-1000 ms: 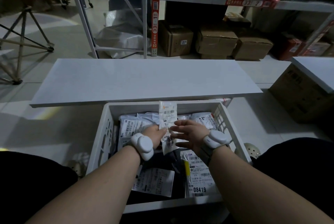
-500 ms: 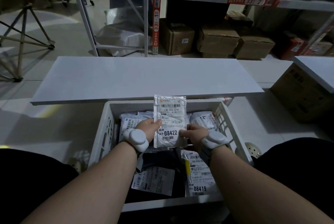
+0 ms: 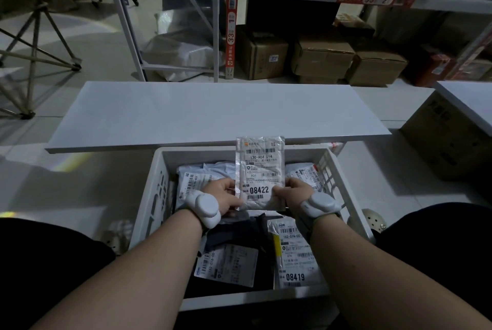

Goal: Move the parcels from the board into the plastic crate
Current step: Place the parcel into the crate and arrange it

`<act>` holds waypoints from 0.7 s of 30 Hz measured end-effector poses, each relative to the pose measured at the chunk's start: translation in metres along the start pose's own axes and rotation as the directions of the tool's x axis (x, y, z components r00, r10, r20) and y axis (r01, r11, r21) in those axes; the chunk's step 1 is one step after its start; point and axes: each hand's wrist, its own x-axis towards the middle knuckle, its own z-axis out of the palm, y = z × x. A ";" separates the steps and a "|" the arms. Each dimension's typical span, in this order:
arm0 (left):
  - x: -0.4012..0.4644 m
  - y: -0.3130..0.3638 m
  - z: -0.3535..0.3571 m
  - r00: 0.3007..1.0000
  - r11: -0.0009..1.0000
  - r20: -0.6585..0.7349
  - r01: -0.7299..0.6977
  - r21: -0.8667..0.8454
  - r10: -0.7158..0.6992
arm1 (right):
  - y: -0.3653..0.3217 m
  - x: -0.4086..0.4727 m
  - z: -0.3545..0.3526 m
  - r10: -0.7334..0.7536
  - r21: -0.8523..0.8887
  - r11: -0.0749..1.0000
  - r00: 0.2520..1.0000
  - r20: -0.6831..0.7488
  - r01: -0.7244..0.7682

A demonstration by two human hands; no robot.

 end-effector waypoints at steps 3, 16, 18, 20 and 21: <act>0.003 0.000 -0.001 0.999 0.997 -0.013 -0.041 0.059 0.042 | -0.002 -0.001 0.000 0.029 0.031 0.999 0.999 0.013 -0.029; 0.011 0.010 0.012 0.989 0.993 -0.100 -0.115 -0.030 0.112 | 0.001 0.008 -0.007 0.047 0.042 0.998 0.997 0.055 -0.050; 0.014 0.011 0.016 0.989 0.993 -0.090 -0.120 -0.018 0.117 | 0.001 0.010 -0.012 0.045 0.055 0.997 0.998 0.053 -0.048; 0.014 0.010 0.018 0.991 0.993 -0.080 -0.113 -0.029 0.110 | -0.001 0.011 -0.013 0.050 0.057 0.997 0.998 0.041 -0.053; 0.016 0.013 0.023 0.992 0.993 -0.064 -0.111 -0.041 0.108 | -0.002 0.012 -0.017 0.050 0.067 0.996 0.998 0.031 -0.052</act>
